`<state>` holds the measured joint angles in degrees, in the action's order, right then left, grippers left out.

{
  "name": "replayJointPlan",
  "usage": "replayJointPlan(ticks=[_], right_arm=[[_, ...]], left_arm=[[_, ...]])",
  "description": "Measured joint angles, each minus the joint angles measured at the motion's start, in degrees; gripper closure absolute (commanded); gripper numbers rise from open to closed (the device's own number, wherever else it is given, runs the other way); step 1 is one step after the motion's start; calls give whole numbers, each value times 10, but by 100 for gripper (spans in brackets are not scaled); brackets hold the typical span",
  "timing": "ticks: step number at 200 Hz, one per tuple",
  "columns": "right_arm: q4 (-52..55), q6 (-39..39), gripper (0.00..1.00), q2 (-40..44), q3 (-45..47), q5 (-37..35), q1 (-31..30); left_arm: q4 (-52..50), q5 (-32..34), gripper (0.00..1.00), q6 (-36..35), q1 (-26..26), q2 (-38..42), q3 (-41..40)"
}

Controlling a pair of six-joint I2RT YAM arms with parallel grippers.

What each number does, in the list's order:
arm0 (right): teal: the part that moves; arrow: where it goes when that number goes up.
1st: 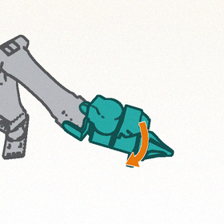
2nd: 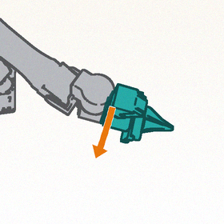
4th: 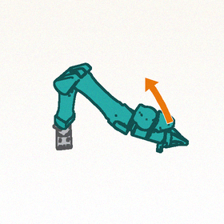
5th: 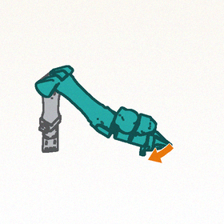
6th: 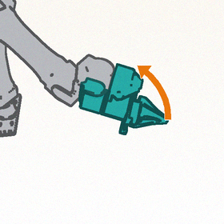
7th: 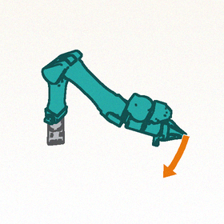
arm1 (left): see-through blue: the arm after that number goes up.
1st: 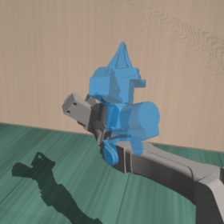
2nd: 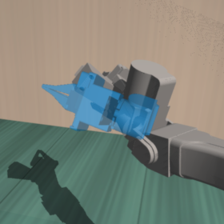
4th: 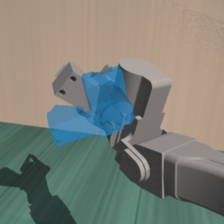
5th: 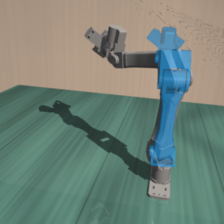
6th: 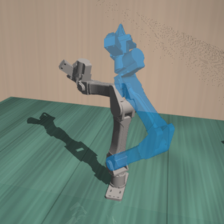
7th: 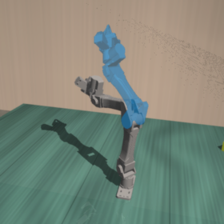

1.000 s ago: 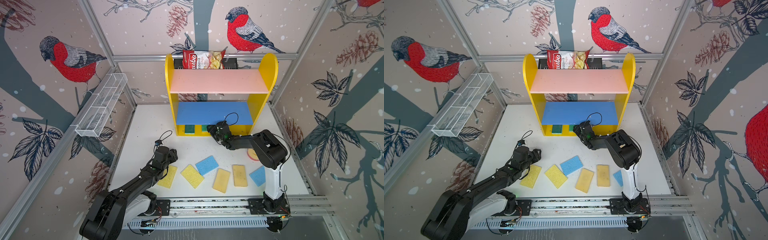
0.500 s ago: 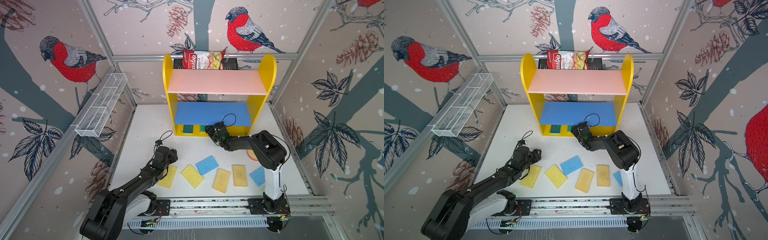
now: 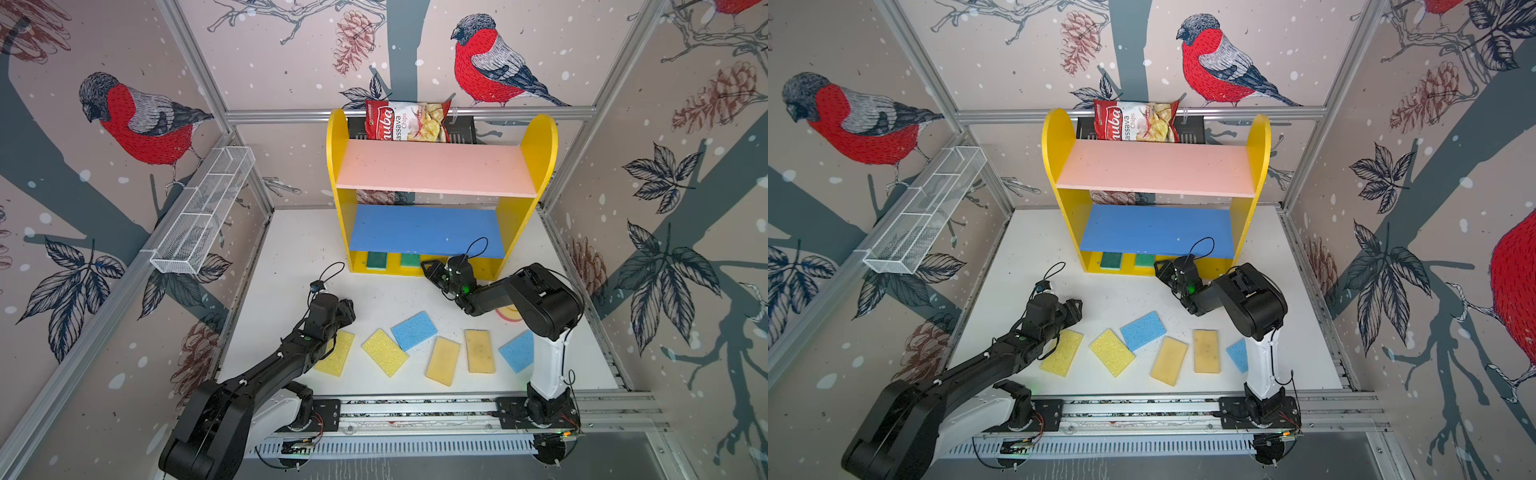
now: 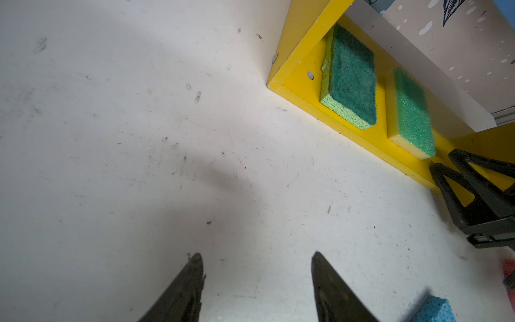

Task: Arrange cleaning sponges on a shelf
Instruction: Move the cleaning sponge to the shelf, then move the shelf to the top-center of the table.

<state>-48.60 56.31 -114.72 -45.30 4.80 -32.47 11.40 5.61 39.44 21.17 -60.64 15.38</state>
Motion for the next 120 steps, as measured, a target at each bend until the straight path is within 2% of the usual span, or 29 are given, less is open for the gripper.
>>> replayJointPlan(ticks=[53, 80, 120], right_arm=[[0, -8, 90, 35, 59, 11, 3], [-8, 7, 94, 48, 104, 24, 10], [-68, 44, 95, 35, 126, 58, 44]], left_arm=[[0, 0, 38, 0, 0, -7, 0], [2, 0, 39, 0, 0, -11, 0], [4, 0, 38, 0, 0, -14, 0]])
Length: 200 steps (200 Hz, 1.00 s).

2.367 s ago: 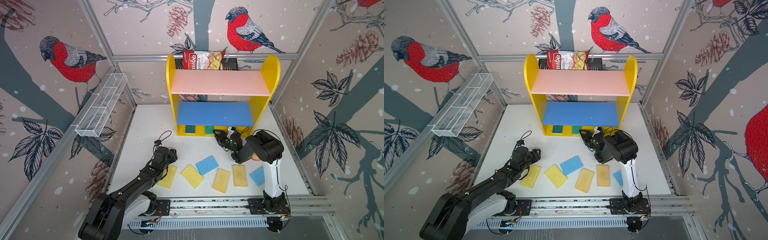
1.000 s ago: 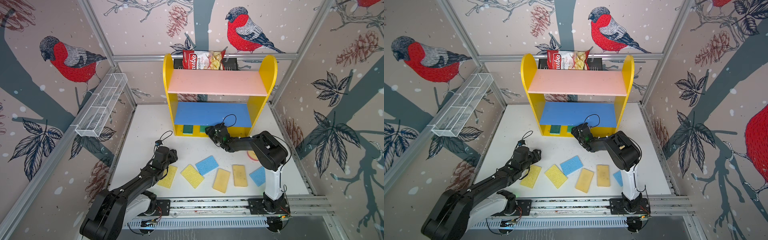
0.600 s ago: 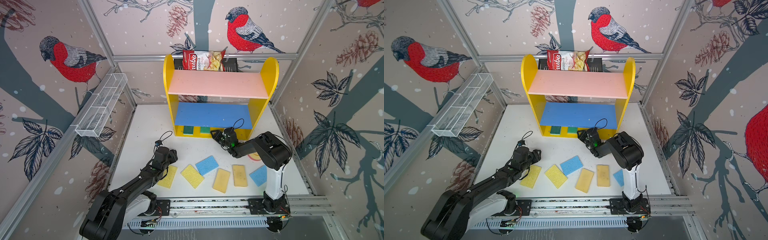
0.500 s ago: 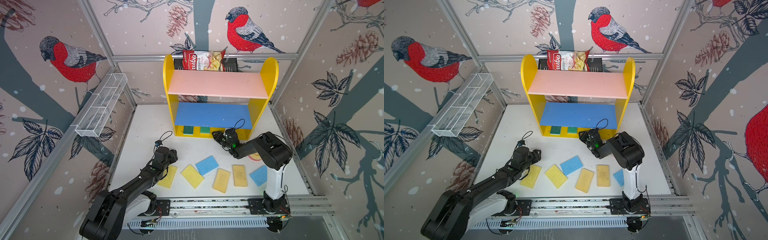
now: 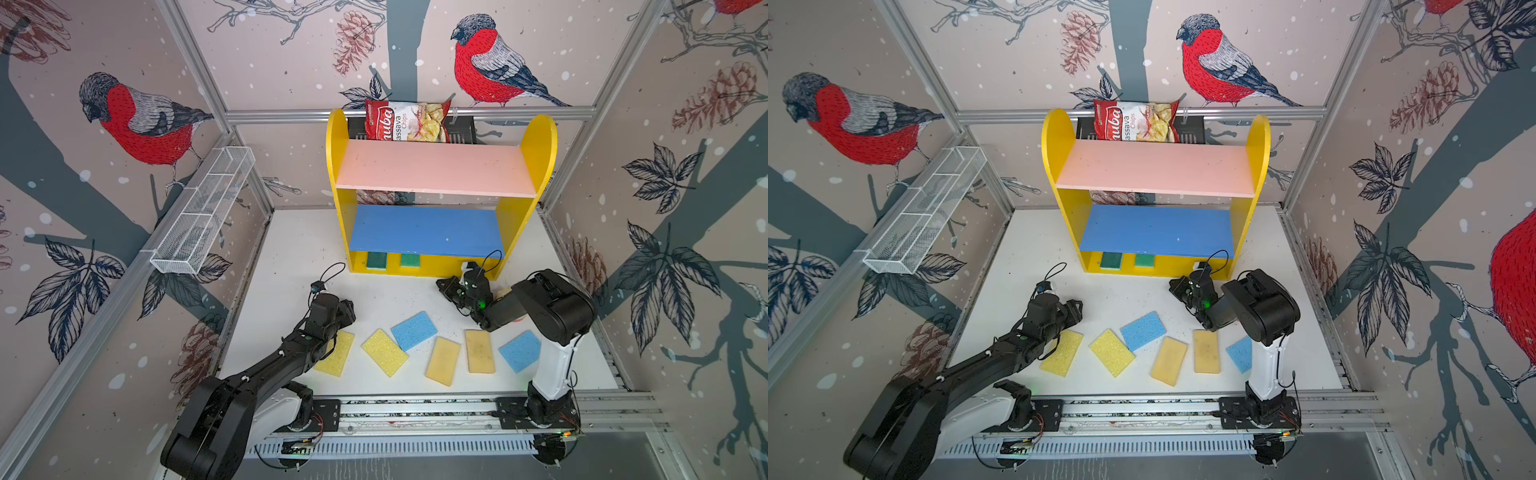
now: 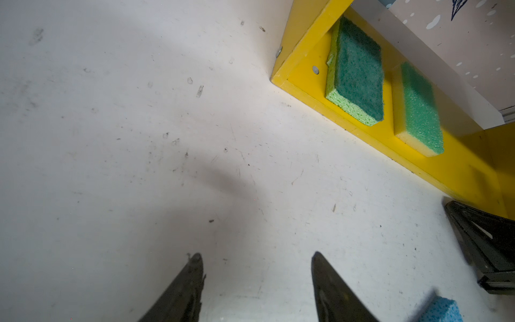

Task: Arrange cleaning sponges on a shelf
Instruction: Move the shelf to the top-center of the table.

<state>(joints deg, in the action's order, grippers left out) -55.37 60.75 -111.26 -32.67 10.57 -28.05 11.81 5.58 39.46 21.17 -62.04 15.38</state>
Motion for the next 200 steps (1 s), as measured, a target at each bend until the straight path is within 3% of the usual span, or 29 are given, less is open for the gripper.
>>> replayJointPlan(ticks=[59, 200], right_arm=[[-39, 27, 95, -45, -40, 79, 22], [-5, -11, 96, -78, -116, 53, 57]], left_arm=[[4, 0, 39, 0, 0, -7, 3], [9, 0, 38, -1, 0, -12, 15]])
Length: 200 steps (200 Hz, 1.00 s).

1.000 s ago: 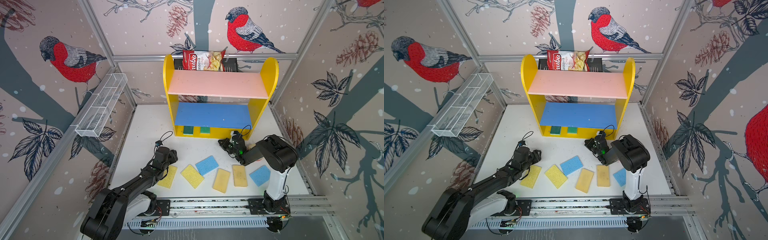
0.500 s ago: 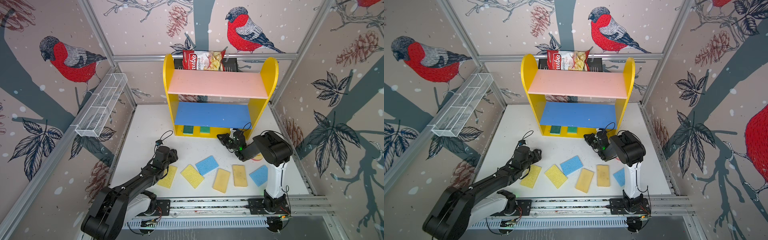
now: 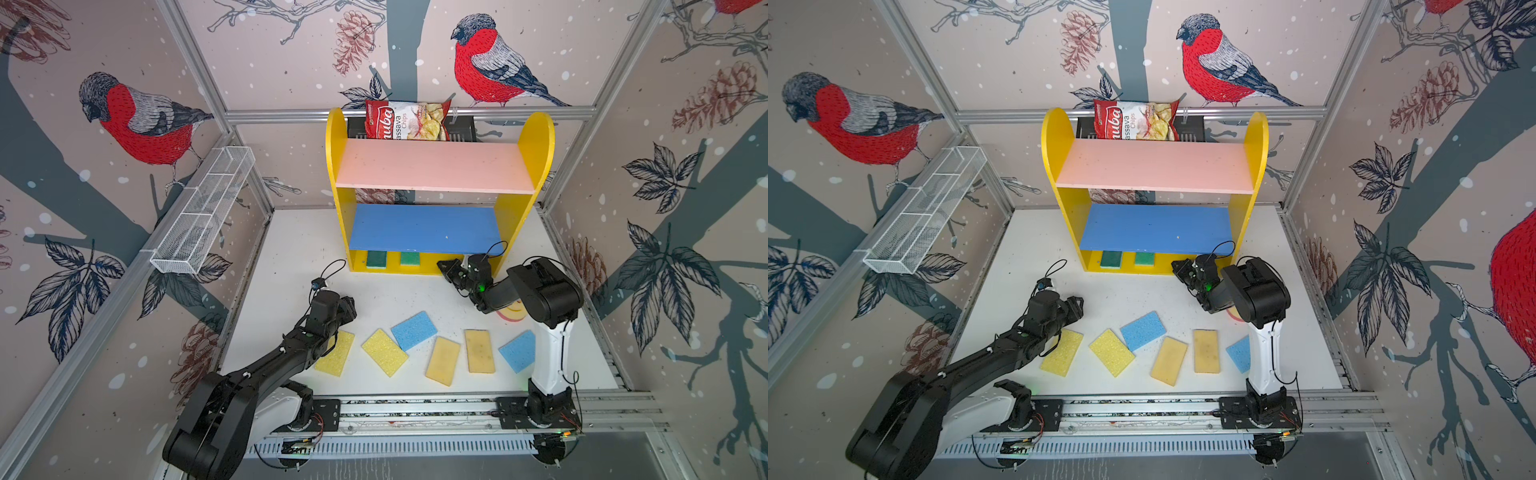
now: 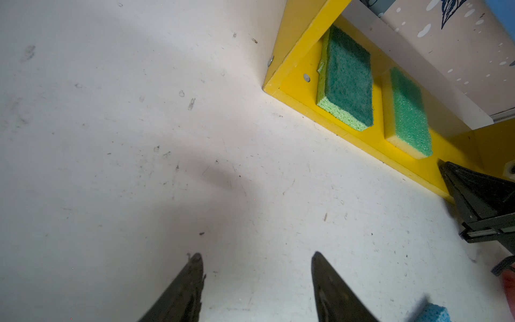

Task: Arrange cleaning sponges on a shelf
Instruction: Move the shelf to the top-center of the table, then move the cleaning sponge to the center of the table.

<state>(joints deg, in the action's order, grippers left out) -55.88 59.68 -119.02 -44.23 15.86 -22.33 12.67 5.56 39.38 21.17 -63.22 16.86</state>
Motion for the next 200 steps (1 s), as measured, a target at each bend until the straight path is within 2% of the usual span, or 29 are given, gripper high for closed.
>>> replayJointPlan(ticks=[25, 63, 98, 138, 180, 200], right_arm=[[28, -15, 96, 30, 19, -15, -4], [60, -27, 95, 83, 71, -39, -42], [120, -32, 90, 122, 93, -61, -92], [216, -71, 78, 202, 105, -95, -142], [311, -121, 55, 284, 115, -122, -158], [355, -153, 49, 306, 114, -124, -174]], left_arm=[[0, -8, 38, -3, 0, 0, 0], [4, -10, 38, -3, 0, 1, 0], [3, -15, 38, -3, 0, 16, 0], [2, -14, 38, -18, 0, 49, -10], [2, -10, 38, -39, 0, 70, -15], [2, -10, 38, -49, 0, 69, -11]])
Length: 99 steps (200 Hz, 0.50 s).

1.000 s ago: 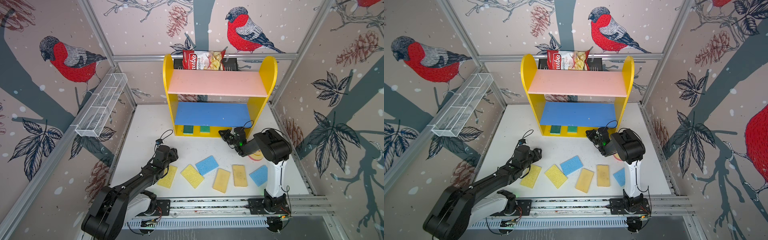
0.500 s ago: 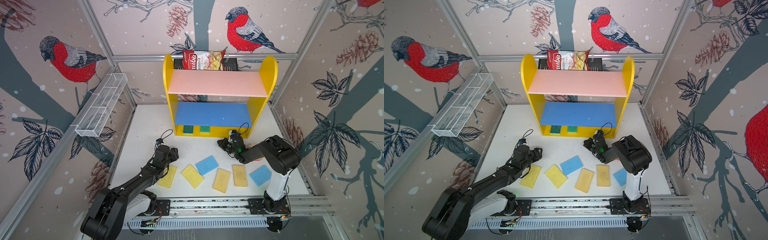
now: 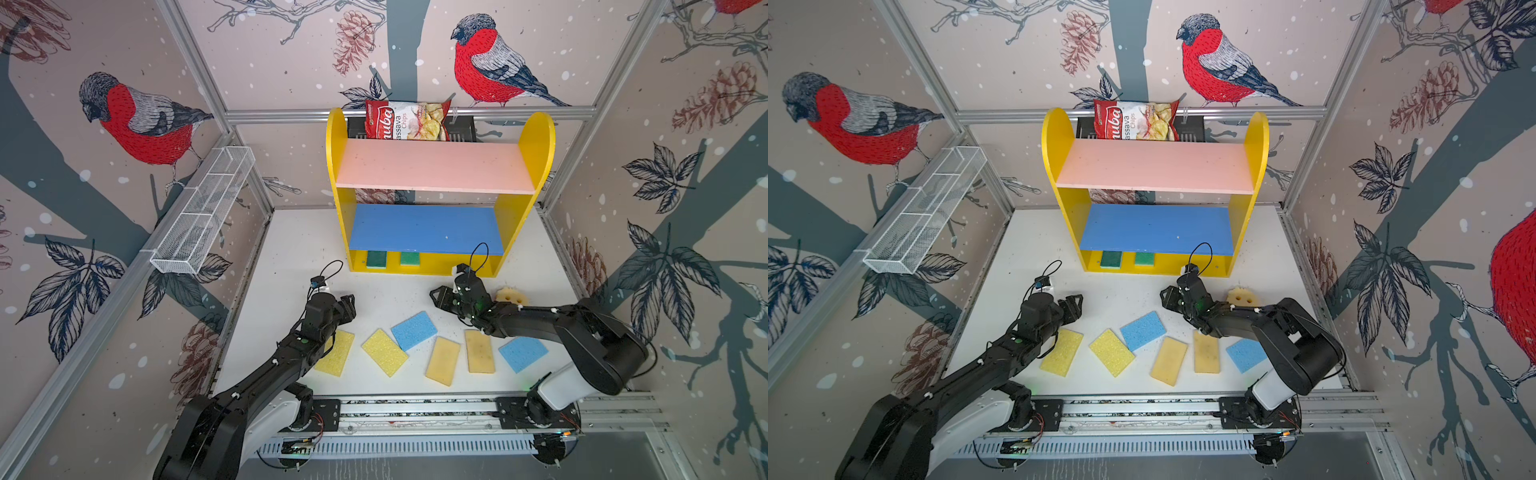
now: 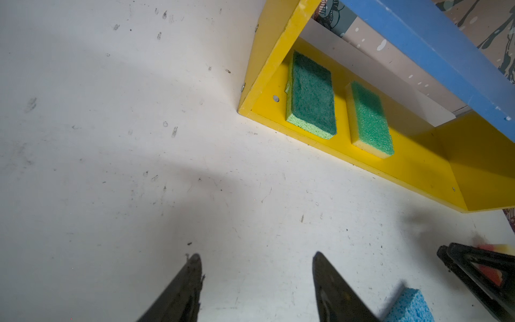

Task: Arrange cleaning sponges on a shelf
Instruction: Move the cleaning sponge to the center of the table.

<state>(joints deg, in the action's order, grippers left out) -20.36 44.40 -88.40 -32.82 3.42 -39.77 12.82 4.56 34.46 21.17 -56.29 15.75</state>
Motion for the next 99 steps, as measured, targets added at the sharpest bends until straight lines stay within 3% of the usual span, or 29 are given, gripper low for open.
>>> replayJointPlan(ticks=[25, 52, 99], right_arm=[[52, -40, 48, 8, -10, -2, -27], [93, -71, 53, 8, -16, -2, -45], [116, -113, 60, -21, -36, 21, -56]], left_arm=[[2, -10, 37, -4, 0, -8, 4], [5, -35, 38, -9, 2, -26, 5], [15, -61, 40, -29, 54, -87, 36]])
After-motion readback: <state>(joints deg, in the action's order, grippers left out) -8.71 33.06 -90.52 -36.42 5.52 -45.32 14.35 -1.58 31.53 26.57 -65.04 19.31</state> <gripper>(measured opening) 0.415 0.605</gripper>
